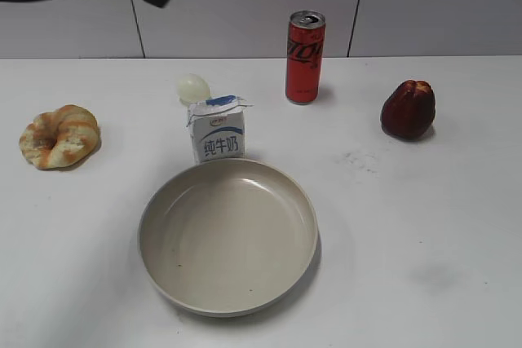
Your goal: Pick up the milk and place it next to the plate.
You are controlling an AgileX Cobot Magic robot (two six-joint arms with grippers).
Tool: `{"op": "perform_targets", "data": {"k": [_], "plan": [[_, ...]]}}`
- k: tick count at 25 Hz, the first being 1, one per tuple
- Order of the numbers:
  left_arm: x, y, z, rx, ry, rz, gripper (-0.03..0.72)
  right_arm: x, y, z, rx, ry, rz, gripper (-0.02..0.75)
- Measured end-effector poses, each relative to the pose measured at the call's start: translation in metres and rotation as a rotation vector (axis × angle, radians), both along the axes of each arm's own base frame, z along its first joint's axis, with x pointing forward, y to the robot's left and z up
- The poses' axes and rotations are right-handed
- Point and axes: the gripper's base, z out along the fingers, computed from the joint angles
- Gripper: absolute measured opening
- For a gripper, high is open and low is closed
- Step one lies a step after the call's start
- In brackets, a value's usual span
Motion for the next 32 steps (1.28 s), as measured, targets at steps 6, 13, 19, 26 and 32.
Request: {"op": "perform_targets", "data": {"k": [6,13,19,26,32], "plan": [[-0.021,0.076,0.025,0.03,0.232,0.332,0.578,0.0,0.0,0.0,0.0,0.0,0.0,0.466],[-0.047,0.126,0.009,0.009,0.362,0.575,0.578,0.0,0.0,0.0,0.0,0.0,0.0,0.466],[-0.12,0.133,-0.031,0.041,0.503,0.617,0.578,0.0,0.0,0.0,0.0,0.0,0.0,0.466],[-0.213,0.144,-0.066,0.02,0.423,0.681,0.578,0.0,0.0,0.0,0.0,0.0,0.0,0.466],[-0.277,0.152,-0.076,-0.042,0.193,0.689,0.578,0.0,0.0,0.0,0.0,0.0,0.0,0.466]]}}
